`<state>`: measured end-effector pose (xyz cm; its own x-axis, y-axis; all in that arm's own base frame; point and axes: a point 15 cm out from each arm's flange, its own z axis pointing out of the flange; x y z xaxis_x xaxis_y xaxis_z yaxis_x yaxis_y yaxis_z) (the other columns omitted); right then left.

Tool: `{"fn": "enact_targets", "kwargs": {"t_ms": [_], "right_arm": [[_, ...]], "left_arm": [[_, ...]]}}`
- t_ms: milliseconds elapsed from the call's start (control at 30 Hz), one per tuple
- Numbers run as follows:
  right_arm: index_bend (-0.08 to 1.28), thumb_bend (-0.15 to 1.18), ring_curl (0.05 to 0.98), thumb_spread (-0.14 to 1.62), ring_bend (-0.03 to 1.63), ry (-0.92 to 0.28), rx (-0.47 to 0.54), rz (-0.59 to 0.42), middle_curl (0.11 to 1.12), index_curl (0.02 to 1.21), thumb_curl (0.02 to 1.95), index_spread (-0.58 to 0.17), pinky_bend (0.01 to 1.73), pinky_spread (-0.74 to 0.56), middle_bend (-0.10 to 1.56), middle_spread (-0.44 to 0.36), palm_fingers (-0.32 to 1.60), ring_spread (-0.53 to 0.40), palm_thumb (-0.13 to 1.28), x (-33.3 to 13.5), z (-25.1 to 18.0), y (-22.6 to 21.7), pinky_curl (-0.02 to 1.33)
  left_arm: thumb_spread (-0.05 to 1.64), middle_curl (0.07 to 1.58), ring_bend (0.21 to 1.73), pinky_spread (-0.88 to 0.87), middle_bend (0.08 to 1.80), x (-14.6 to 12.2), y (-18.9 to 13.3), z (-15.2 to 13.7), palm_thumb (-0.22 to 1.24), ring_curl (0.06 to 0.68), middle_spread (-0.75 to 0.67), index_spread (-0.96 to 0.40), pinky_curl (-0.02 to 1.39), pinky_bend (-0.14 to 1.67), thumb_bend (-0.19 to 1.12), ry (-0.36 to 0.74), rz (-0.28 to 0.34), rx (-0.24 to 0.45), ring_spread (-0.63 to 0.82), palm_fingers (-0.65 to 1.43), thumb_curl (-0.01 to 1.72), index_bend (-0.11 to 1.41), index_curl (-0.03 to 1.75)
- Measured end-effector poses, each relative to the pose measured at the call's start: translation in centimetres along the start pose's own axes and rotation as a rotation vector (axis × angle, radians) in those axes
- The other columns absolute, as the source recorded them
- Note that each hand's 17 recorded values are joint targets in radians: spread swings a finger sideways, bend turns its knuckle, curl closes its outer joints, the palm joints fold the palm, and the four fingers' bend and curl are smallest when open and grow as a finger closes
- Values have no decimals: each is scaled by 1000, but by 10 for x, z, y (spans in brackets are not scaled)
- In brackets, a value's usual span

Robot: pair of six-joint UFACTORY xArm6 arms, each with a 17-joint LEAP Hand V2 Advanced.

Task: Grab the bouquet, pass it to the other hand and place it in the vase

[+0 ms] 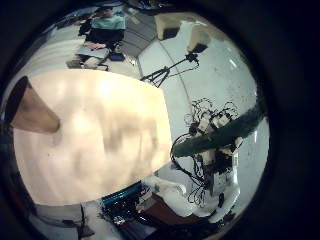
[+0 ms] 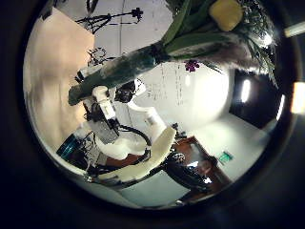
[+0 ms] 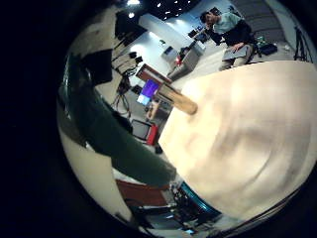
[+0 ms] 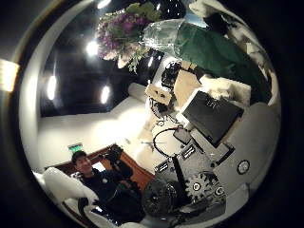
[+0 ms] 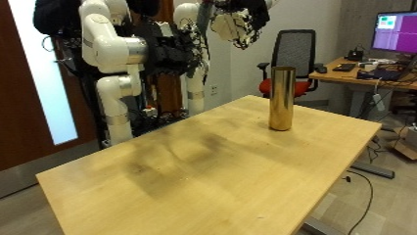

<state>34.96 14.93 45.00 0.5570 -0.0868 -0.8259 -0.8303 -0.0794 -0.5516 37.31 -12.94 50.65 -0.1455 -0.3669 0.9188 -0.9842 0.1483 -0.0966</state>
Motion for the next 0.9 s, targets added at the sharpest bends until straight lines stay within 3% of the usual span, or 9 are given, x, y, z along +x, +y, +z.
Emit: {"fn": "enact_targets", "kwargs": {"t_ms": [233, 467, 667, 700, 733, 833, 900], "right_arm": [[944, -21, 619, 175, 1442, 17, -31, -14, 755, 1109, 939, -316, 1195, -263, 1352, -135, 1139, -183, 1201, 5, 20, 1, 840], [946, -19, 619, 167, 1442, 45, -61, -34, 753, 1106, 938, -314, 1186, -268, 1353, -135, 1139, -183, 1200, 10, 42, 1, 854], [951, -19, 620, 165, 1440, 65, -66, -61, 752, 1107, 937, -313, 1180, -271, 1355, -135, 1138, -185, 1200, 7, 48, 0, 865], [952, -20, 621, 163, 1440, 71, -62, -60, 752, 1107, 937, -313, 1178, -272, 1355, -135, 1138, -185, 1198, 9, 48, -1, 867], [953, -19, 621, 161, 1440, 83, -61, -63, 752, 1108, 937, -313, 1177, -272, 1355, -135, 1138, -185, 1197, 10, 48, -2, 870], [953, -19, 622, 159, 1439, 107, -58, -74, 751, 1108, 938, -313, 1174, -273, 1356, -135, 1138, -185, 1197, 12, 47, -3, 874], [954, -19, 622, 158, 1439, 123, -47, -76, 751, 1109, 939, -313, 1172, -274, 1356, -135, 1138, -186, 1196, 15, 45, -6, 878]], "left_arm": [[781, 386, 594, 382, 417, 1, 4, 9, 212, 192, 211, 276, 320, 262, -37, 53, -29, -49, 434, 297, 328, 141, 254], [774, 427, 614, 288, 528, 13, 13, 14, 228, 186, 62, 257, 317, 268, -36, 177, -60, -153, 360, 366, 332, 160, 261], [780, 506, 676, 161, 697, 19, 14, 17, 281, 185, -150, 188, 305, 270, -32, 203, -77, -205, 159, 489, 337, 180, 287], [783, 520, 717, 84, 725, 19, 14, 17, 299, 187, -205, 161, 308, 318, -29, 207, -80, -204, 69, 571, 339, 169, 290], [800, 553, 782, -125, 790, 20, 14, 18, 359, 202, -292, 105, 337, 470, -18, 213, -83, -205, -111, 710, 345, 144, 280], [829, 587, 860, -347, 812, 23, 11, 18, 443, 232, -362, 55, 380, 653, -7, 236, -107, -210, -272, 799, 353, 129, 265], [859, 629, 966, -547, 875, 25, 9, 18, 588, 276, -430, -6, 426, 830, 23, 258, -118, -209, -418, 918, 371, 101, 230]]}}
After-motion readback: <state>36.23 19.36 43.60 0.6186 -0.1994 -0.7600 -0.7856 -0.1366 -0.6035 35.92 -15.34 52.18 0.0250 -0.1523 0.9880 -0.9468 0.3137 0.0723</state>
